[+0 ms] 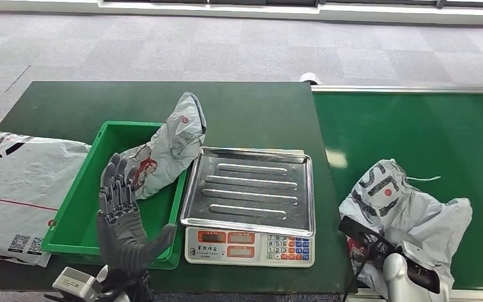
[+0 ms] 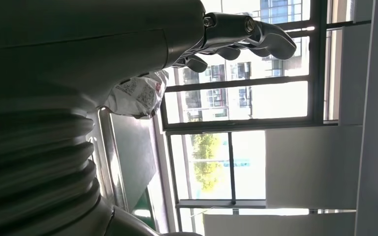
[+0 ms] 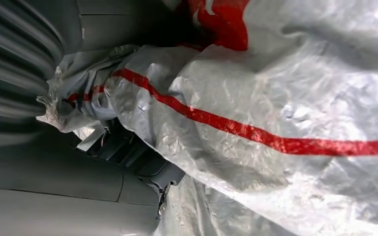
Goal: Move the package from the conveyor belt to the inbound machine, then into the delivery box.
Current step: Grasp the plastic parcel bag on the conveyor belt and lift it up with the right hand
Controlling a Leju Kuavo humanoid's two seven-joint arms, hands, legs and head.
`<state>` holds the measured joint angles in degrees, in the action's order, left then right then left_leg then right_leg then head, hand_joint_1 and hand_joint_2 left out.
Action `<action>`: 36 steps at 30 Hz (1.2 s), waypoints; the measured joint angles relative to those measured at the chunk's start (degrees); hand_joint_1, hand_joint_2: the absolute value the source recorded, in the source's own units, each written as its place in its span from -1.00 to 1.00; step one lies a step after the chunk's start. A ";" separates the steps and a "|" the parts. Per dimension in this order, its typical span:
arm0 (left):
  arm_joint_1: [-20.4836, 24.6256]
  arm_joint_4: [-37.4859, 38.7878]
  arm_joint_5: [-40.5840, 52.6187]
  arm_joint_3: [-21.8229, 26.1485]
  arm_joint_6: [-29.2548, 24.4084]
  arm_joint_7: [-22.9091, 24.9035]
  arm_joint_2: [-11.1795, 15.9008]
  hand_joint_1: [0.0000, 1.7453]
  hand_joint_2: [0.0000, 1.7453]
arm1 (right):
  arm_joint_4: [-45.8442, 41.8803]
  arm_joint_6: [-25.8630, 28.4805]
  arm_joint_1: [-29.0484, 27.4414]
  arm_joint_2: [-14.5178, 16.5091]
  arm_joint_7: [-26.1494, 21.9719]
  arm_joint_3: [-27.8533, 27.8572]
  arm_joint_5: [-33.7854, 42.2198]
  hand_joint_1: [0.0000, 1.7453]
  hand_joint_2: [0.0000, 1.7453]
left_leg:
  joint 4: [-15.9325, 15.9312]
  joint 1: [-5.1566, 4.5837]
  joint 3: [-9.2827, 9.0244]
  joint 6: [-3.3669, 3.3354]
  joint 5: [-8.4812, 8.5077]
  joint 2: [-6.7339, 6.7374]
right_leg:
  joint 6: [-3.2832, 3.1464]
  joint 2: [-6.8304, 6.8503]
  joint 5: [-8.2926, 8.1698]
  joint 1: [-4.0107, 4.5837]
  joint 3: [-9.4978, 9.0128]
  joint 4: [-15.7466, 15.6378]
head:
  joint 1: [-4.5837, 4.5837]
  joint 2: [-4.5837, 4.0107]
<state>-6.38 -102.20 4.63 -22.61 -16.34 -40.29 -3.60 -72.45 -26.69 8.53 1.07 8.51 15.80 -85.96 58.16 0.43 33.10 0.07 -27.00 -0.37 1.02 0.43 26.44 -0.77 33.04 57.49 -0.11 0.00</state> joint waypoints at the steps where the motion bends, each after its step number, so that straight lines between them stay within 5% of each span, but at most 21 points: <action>1: -0.07 -0.10 -0.01 -0.02 -0.02 0.00 0.09 -1.00 1.00 | -0.43 -1.46 0.00 0.00 -0.01 -0.01 0.03 1.00 1.00 | 0.00 0.00 0.00 0.00 0.00 0.00 | 0.00 0.00 0.00 0.00 0.00 0.00 | 0.01 0.00; 9: -0.64 -0.79 -0.44 -0.21 -0.47 0.01 0.62 -1.00 1.00 | -5.92 -7.96 -0.46 0.16 0.51 -0.02 -0.76 1.00 1.00 | 0.00 -0.01 0.02 0.00 0.00 -0.03 | 0.00 0.02 0.00 -0.01 0.01 0.01 | 0.00 0.00; 17: 0.76 0.08 -1.98 -1.94 0.43 0.05 0.62 -1.00 1.00 | -43.79 -7.97 -2.65 4.31 -10.52 0.16 -4.03 1.00 1.00 | 0.00 0.00 0.09 0.04 -0.02 0.07 | -0.02 -0.11 0.00 0.01 0.19 0.05 | 0.02 0.00; 21: 1.45 0.64 -2.22 -2.65 0.11 0.05 0.46 -1.00 1.00 | -54.45 -7.97 -1.30 5.83 -12.58 -0.21 -3.82 1.00 1.00 | 0.00 0.01 0.06 0.05 -0.03 0.14 | -0.03 -0.21 0.01 0.01 0.17 0.05 | 0.01 0.00; 36: 1.50 0.74 -2.18 -3.00 -0.83 0.05 0.45 -1.00 1.00 | -60.73 -7.97 -0.75 6.44 -13.44 -1.46 -2.84 1.00 1.00 | 0.01 0.01 -0.01 0.05 -0.03 0.36 | -0.03 -0.42 -0.05 0.01 0.17 0.04 | 0.00 0.00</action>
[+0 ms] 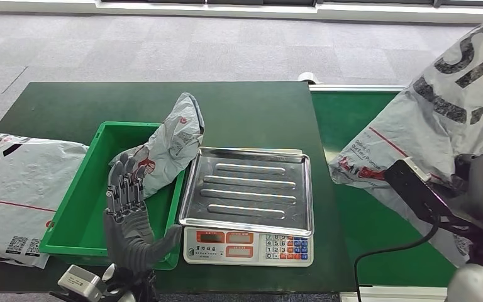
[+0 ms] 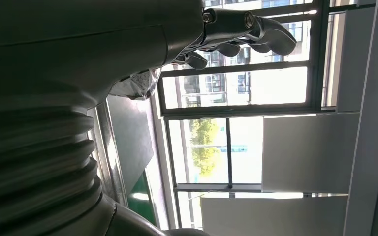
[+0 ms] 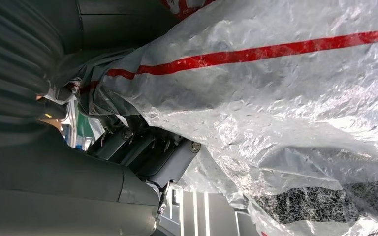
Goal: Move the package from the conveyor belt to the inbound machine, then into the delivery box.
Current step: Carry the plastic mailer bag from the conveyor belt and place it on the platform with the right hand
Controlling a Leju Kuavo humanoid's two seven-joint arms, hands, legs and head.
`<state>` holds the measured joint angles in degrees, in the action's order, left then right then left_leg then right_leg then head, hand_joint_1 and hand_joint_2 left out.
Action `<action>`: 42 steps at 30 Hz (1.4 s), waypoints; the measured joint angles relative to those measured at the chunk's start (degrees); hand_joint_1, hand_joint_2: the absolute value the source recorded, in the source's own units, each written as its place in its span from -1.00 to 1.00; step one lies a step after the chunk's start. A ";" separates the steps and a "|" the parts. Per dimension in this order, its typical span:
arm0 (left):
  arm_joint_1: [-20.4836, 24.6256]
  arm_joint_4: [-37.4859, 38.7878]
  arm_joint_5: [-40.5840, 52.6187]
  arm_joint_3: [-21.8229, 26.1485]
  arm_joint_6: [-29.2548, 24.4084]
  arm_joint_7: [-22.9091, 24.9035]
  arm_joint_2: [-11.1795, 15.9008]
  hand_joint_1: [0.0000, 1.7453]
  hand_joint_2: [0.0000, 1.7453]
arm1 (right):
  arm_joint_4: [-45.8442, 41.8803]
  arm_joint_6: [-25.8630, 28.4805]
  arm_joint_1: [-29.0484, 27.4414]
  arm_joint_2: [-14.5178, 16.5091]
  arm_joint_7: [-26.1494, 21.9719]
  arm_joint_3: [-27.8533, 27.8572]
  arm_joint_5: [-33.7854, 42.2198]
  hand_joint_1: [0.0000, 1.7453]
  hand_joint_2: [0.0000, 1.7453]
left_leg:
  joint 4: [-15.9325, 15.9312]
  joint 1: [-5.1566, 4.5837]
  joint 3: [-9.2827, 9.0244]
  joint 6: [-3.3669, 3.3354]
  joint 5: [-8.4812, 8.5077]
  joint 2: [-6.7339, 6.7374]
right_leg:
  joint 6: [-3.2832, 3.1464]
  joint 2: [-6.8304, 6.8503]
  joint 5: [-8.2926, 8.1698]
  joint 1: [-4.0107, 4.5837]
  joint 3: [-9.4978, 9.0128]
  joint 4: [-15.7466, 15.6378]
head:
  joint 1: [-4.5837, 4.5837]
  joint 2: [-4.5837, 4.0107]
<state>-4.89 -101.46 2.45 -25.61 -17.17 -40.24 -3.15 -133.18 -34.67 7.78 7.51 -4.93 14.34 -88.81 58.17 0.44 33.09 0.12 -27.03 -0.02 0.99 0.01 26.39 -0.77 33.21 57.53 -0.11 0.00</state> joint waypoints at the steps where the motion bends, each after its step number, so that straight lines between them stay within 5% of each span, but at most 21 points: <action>1: 0.00 0.00 0.01 -0.01 -0.01 0.00 -0.01 -1.00 1.00 | -0.02 0.00 0.01 0.03 -0.23 -0.01 0.20 1.00 1.00 | 0.00 0.00 0.00 0.00 0.00 0.01 | 0.00 -0.01 0.00 0.00 0.00 0.00 | 0.00 0.00; 7: -0.01 -0.39 1.05 0.02 0.71 -0.03 -0.70 -1.00 1.00 | 7.81 0.00 1.16 0.80 -6.57 -3.01 5.82 1.00 1.00 | -0.04 0.07 0.13 0.09 -0.13 0.26 | -0.04 -0.25 0.00 0.08 -0.13 0.01 | 0.00 0.00; 14: 0.93 -0.18 0.75 0.02 2.04 -0.03 -1.38 -1.00 1.00 | 33.68 0.00 5.85 2.49 -8.49 -20.33 8.32 1.00 1.00 | -0.05 0.13 -0.26 0.23 0.04 0.40 | -0.27 -0.37 -0.14 0.19 -0.11 0.06 | 0.02 0.00; 18: 1.70 0.57 0.20 0.02 2.11 -0.02 -1.56 -1.00 1.00 | 41.51 0.00 7.32 3.50 -9.07 -28.14 11.55 1.00 1.00 | -0.07 0.20 -0.24 0.28 0.05 0.32 | -0.36 -0.32 -0.08 0.26 -0.08 0.10 | 0.02 0.00; 31: 3.12 2.09 0.02 0.02 3.00 -0.02 -2.49 -1.00 1.00 | 45.95 0.00 8.37 2.93 -5.87 -38.36 14.60 1.00 1.00 | -0.07 0.24 -0.17 0.35 -0.04 0.34 | -0.41 -0.33 -0.04 0.26 0.03 0.08 | 0.01 0.00; 34: 3.22 2.20 0.05 0.02 3.09 -0.02 -2.74 -1.00 1.00 | 45.95 0.00 8.62 2.74 -5.87 -39.35 14.67 -0.47 1.00 | -0.07 0.24 -0.17 0.36 -0.04 0.34 | -0.41 -0.33 -0.04 0.27 0.04 0.09 | 0.02 0.00; 35: 3.23 2.23 0.10 0.02 3.11 -0.02 -2.79 -1.00 1.00 | 45.95 0.00 8.69 2.68 -5.93 -39.58 14.86 -0.96 0.50 | -0.07 0.24 -0.16 0.36 -0.04 0.34 | -0.41 -0.33 -0.04 0.27 0.04 0.09 | 0.01 0.00; 38: 3.25 2.30 0.36 0.02 3.10 -0.02 -2.88 -1.00 1.00 | 45.89 0.00 9.11 2.40 -6.06 -40.02 15.09 -1.00 -1.00 | -0.07 0.25 -0.17 0.36 -0.04 0.35 | -0.41 -0.35 -0.04 0.28 0.07 0.09 | 0.02 0.00; 42: 3.21 2.58 0.60 0.02 2.93 -0.02 -3.01 -1.00 1.00 | 39.71 0.00 8.51 2.13 -2.59 -38.72 4.36 -1.00 -1.00 | -0.04 0.24 -0.13 0.36 -0.03 0.27 | -0.41 -0.28 -0.04 0.26 0.10 0.09 | 0.01 0.00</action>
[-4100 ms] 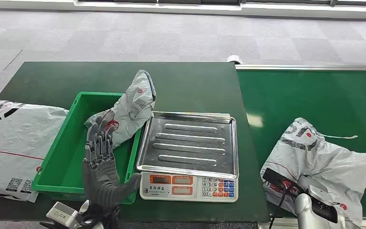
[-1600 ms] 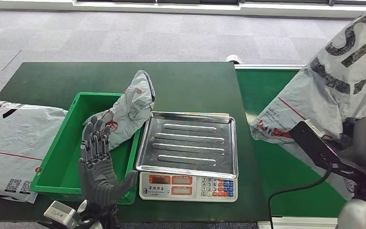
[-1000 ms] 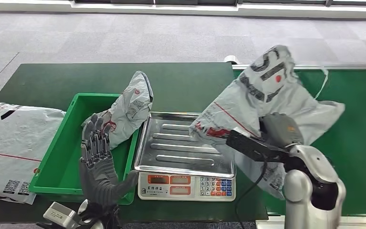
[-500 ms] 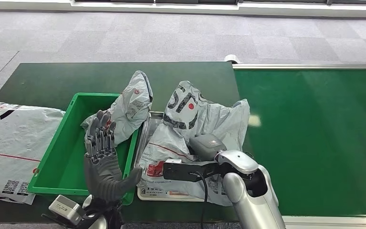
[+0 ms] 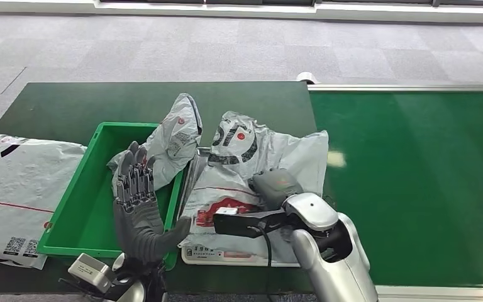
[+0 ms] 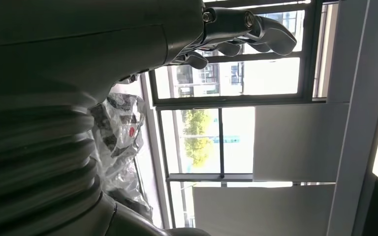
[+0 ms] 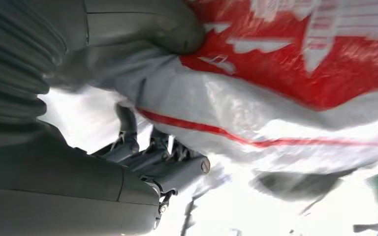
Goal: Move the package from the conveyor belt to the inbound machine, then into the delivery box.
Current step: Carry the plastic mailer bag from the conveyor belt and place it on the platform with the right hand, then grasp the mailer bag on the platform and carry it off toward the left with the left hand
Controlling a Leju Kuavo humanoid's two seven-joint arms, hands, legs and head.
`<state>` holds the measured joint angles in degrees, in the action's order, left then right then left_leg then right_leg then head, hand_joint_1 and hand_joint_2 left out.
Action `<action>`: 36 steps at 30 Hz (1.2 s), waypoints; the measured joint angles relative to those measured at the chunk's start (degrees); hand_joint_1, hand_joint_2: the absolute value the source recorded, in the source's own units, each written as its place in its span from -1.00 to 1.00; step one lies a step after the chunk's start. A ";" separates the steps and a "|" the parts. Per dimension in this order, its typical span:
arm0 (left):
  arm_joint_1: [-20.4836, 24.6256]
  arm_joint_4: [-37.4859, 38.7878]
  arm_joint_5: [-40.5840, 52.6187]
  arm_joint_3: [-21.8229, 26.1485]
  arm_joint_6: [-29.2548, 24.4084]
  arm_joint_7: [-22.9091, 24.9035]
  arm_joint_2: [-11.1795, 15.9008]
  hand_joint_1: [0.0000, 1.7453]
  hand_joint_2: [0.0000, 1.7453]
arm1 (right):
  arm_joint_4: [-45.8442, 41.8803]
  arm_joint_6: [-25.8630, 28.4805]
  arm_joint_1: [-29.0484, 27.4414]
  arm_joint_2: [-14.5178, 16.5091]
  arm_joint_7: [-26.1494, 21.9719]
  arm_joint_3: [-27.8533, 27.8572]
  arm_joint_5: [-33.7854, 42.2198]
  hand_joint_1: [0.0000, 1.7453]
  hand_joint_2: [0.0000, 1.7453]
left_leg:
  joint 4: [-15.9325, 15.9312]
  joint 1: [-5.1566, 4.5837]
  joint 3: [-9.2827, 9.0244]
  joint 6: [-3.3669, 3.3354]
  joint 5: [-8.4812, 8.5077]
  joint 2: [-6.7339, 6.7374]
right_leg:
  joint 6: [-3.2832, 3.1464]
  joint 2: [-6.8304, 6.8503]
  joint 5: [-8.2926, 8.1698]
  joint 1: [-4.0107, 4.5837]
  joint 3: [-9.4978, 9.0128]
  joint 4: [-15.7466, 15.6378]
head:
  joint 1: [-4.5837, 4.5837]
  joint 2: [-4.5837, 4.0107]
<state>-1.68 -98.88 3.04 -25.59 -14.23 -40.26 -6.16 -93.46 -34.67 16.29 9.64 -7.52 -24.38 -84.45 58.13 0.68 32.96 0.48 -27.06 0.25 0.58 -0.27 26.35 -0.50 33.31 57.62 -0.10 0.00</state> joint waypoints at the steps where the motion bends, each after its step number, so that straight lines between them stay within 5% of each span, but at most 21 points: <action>1: -0.06 0.11 0.03 0.00 0.01 0.01 -0.02 -1.00 1.00 | -3.59 0.00 -0.38 -0.05 -0.07 0.90 -2.46 -1.00 -1.00 | 0.00 0.00 0.02 0.00 0.00 -0.01 | 0.00 0.01 0.00 -0.01 0.01 0.00 | -0.01 0.00; 10: -0.47 0.28 0.46 0.00 0.18 -0.01 -0.26 -1.00 1.00 | -28.46 0.00 -4.17 0.85 -8.82 8.38 -5.21 -1.00 -1.00 | 0.01 0.00 -0.01 0.03 -0.11 0.08 | 0.00 -0.04 0.01 0.00 0.00 -0.02 | 0.00 0.00; 21: 1.29 0.60 10.51 -0.35 -4.16 0.08 -0.64 -1.00 1.00 | -36.87 0.00 -5.32 1.44 -6.42 10.57 -5.21 -1.00 -1.00 | 0.01 0.00 -0.08 0.05 -0.07 0.11 | 0.00 -0.11 -0.01 0.00 -0.02 -0.01 | 0.01 0.00; 24: 4.94 3.14 26.07 -2.19 -3.43 2.74 0.01 -1.00 1.00 | -38.77 0.00 -5.39 1.43 -4.60 10.61 -5.19 -1.00 -1.00 | 0.02 0.00 -0.09 0.03 -0.06 0.06 | 0.00 -0.06 -0.01 0.00 -0.05 -0.02 | 0.00 0.00; 28: 13.02 10.83 46.53 -6.40 5.89 8.29 0.61 -1.00 1.00 | -39.59 0.00 -5.36 1.71 -6.30 11.48 -1.81 -1.00 -1.00 | 0.02 -0.03 -0.11 0.02 -0.05 0.19 | 0.00 -0.13 -0.09 -0.04 -0.05 -0.01 | -0.01 0.00; 34: 25.09 27.32 50.90 -11.44 18.06 6.66 0.24 -1.00 1.00 | -36.17 0.00 -5.10 6.67 -27.10 20.35 13.25 -1.00 -1.00 | 0.03 -0.03 -0.14 0.08 0.03 0.32 | -0.06 -0.22 -0.18 0.01 -0.04 -0.01 | 0.01 0.00; 36: 28.49 33.70 50.27 -13.18 20.60 4.85 -0.26 -1.00 1.00 | -34.58 0.00 -5.07 7.47 -28.06 23.55 13.52 -1.00 -1.00 | 0.03 -0.03 -0.14 0.07 0.04 0.32 | -0.05 -0.23 -0.20 0.00 -0.04 0.00 | 0.00 0.00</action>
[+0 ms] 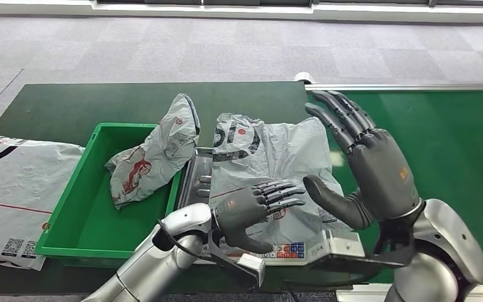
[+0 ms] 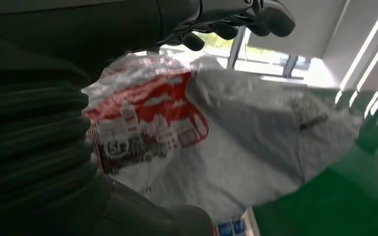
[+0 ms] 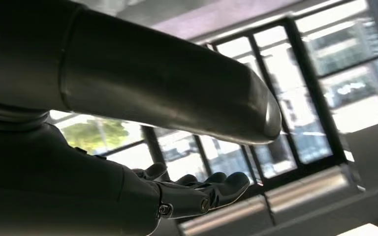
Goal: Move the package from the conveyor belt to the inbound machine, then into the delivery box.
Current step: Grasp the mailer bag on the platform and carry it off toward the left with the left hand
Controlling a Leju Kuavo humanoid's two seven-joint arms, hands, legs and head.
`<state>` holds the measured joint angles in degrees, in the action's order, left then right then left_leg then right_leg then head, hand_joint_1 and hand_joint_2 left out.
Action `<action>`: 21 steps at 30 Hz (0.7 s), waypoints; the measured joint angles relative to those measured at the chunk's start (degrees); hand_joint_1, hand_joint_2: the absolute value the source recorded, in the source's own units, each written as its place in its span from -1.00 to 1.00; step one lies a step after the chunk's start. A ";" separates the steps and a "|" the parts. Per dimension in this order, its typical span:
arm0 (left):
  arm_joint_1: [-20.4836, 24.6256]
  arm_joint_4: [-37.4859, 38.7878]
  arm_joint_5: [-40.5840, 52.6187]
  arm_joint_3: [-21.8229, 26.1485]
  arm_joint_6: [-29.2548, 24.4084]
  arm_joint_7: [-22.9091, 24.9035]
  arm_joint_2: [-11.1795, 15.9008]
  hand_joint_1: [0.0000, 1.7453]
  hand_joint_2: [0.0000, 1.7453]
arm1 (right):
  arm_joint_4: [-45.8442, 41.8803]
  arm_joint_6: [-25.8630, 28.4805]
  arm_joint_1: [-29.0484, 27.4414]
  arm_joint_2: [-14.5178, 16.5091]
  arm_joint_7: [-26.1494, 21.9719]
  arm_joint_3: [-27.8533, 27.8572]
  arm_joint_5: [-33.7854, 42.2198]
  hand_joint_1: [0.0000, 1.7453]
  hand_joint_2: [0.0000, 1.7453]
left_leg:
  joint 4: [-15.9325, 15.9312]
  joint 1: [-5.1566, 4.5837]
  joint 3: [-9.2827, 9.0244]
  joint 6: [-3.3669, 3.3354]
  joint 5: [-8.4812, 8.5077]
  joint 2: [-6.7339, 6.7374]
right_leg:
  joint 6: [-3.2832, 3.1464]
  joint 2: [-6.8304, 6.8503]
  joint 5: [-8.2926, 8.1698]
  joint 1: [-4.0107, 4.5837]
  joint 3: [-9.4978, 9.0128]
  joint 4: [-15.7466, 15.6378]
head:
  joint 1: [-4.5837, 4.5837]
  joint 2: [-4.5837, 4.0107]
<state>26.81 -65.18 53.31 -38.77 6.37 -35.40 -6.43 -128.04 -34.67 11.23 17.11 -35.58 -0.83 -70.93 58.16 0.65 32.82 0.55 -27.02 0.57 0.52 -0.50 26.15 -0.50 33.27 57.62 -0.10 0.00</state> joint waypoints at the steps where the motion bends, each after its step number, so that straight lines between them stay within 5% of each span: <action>1: 1.59 3.07 -0.37 -0.74 0.77 -0.89 -0.33 -1.00 1.00 | 0.66 0.00 0.02 0.08 0.79 0.99 -0.43 -1.00 -1.00 | 0.00 0.00 0.01 0.00 0.01 0.01 | 0.00 -0.02 -0.02 -0.02 0.02 0.00 | -0.01 0.00; 5: 6.25 13.15 -1.54 -3.30 1.35 -2.95 -1.80 -0.98 1.00 | 2.25 0.00 0.01 0.17 2.05 3.55 -1.52 -1.00 -1.00 | 0.00 -0.01 0.02 -0.01 0.01 0.04 | 0.01 -0.05 -0.05 -0.03 0.04 0.01 | -0.01 0.00; 9: 8.89 19.24 0.09 -5.92 0.42 -1.86 -3.06 0.95 1.00 | 2.92 0.00 -0.01 0.18 3.09 4.52 -2.58 -1.00 -1.00 | 0.00 -0.01 0.05 -0.01 0.00 0.04 | 0.01 -0.05 -0.05 -0.04 0.07 0.01 | -0.01 0.00; 21: 12.55 26.63 2.68 -12.92 -5.18 2.08 -4.97 1.00 1.00 | 3.02 0.00 -0.09 0.18 6.53 4.68 -6.46 -1.00 -1.00 | 0.00 0.00 0.06 -0.03 0.03 0.04 | 0.01 -0.05 -0.05 -0.03 0.06 0.01 | -0.01 0.00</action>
<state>39.36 -38.55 55.99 -51.69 1.19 -33.32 -11.39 -125.02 -34.67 11.14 17.29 -29.05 3.84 -77.39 58.15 0.64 32.88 0.52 -26.99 0.61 0.54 -0.56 26.10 -0.53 33.33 57.63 -0.10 0.00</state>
